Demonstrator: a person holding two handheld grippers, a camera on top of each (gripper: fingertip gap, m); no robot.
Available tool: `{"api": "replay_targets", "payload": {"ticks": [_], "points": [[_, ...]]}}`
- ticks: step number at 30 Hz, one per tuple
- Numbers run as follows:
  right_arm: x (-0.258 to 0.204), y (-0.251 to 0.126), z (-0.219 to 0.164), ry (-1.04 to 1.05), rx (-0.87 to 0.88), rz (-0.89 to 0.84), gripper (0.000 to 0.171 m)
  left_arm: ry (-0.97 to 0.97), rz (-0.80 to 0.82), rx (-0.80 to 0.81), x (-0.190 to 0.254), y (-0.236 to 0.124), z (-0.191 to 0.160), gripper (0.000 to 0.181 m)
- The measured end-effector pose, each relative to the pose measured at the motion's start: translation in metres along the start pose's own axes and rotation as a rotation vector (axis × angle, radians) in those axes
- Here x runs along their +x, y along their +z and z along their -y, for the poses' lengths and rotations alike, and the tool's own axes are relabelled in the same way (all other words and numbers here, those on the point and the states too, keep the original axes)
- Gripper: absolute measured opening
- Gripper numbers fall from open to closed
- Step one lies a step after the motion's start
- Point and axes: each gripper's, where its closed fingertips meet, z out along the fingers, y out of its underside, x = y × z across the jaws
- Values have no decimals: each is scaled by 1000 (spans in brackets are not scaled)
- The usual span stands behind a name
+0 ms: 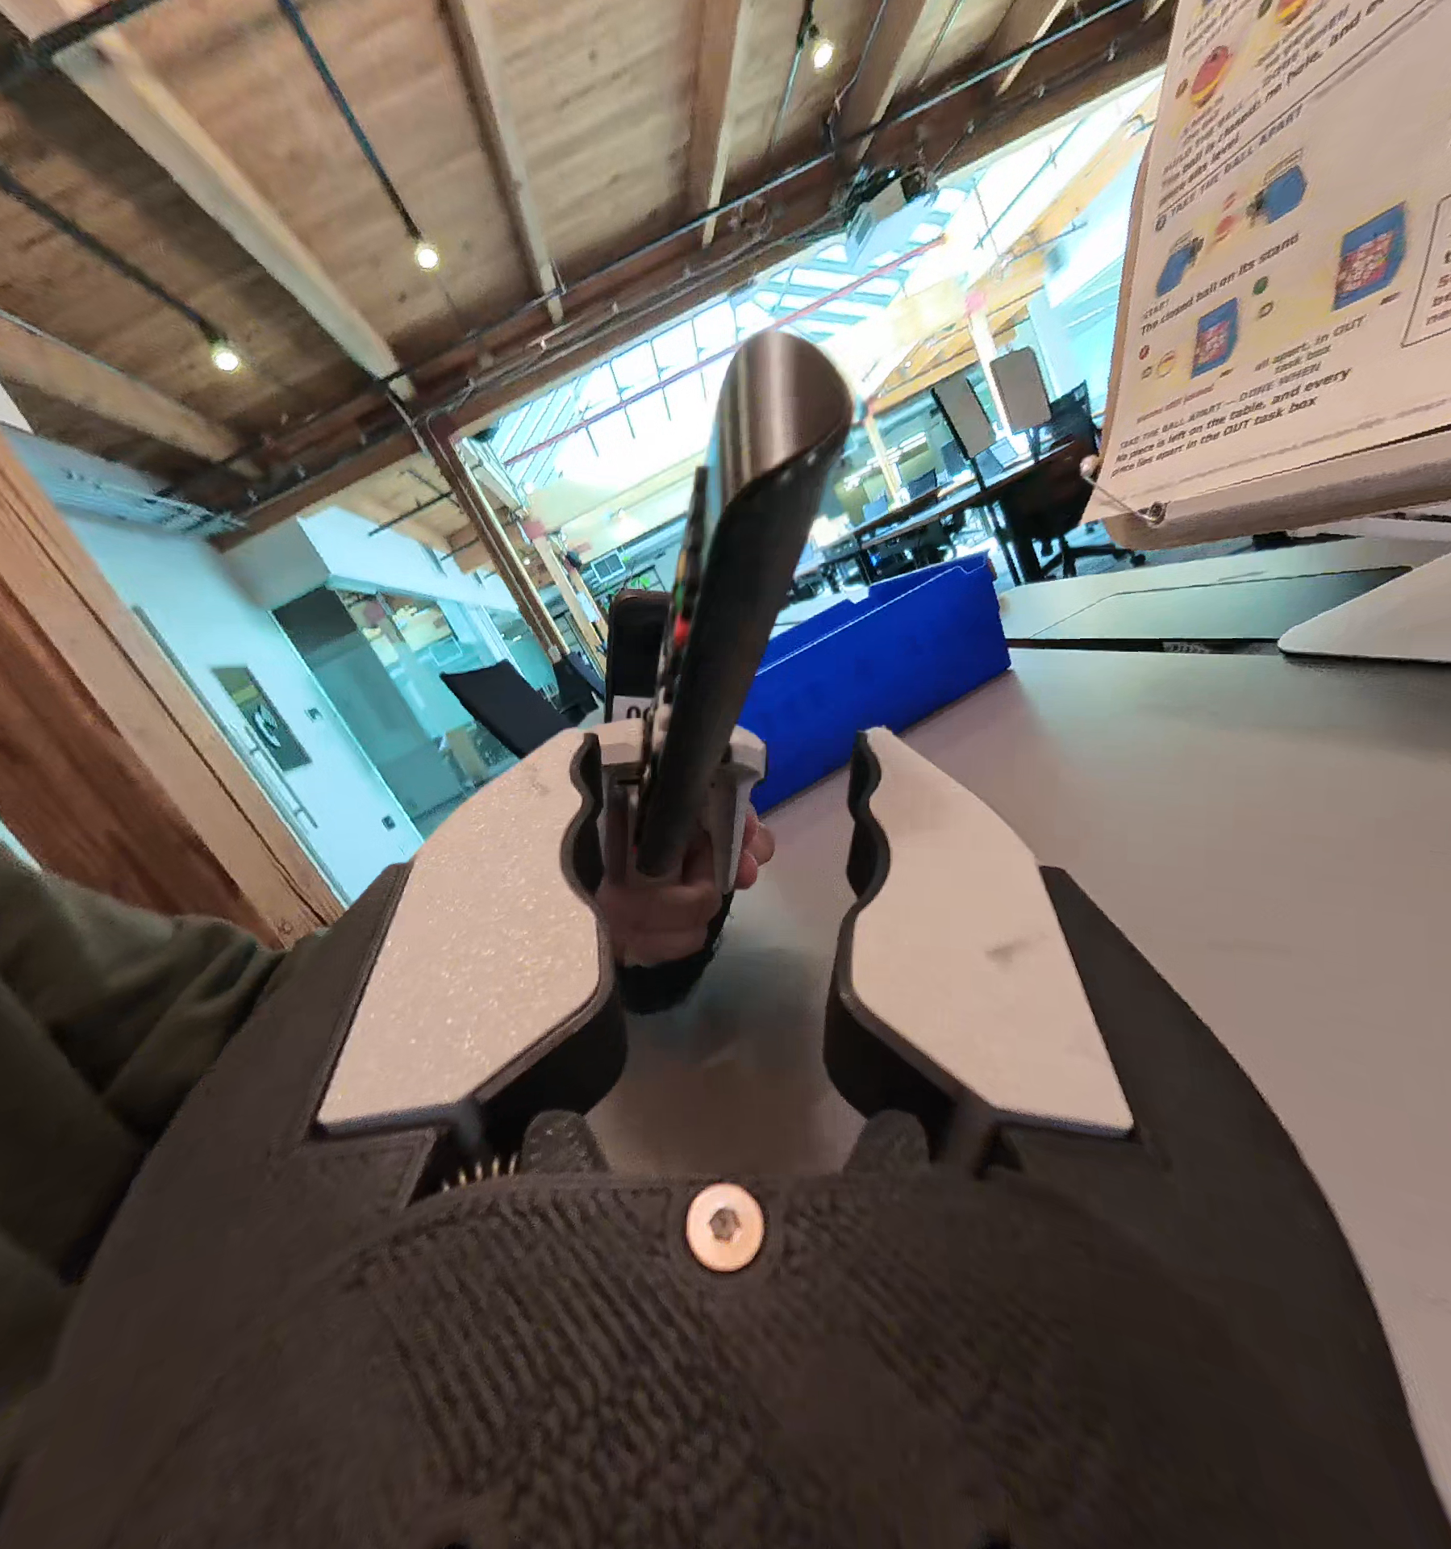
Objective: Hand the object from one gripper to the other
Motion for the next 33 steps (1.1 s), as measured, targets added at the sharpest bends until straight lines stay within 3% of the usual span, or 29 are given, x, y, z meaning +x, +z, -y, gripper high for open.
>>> {"api": "replay_targets", "payload": {"ticks": [4,7,14,18,22,27,32,33], "points": [[-2,12,-7,1,21,-17,53,97,17,-24,3,4,-5,22],[-7,14,-4,-36,59,-14,34,141,13,-105,7,11,-18,22],[-21,13,3,-94,47,53,24,52,-42,-61,14,15,-17,27],[-28,3,17,-224,105,70,23,-224,-106,-38,14,11,-11,66],[-52,-11,20,-533,96,171,24,-583,-331,-100,37,8,-16,78],[-90,-11,-1,-905,-52,284,25,-690,-412,-190,44,4,-29,59],[-113,-5,-13,-1061,-124,354,25,-732,-512,-251,53,-1,-37,45],[-117,-4,-14,-1087,-130,360,25,-747,-532,-255,54,-2,-37,49]]}}
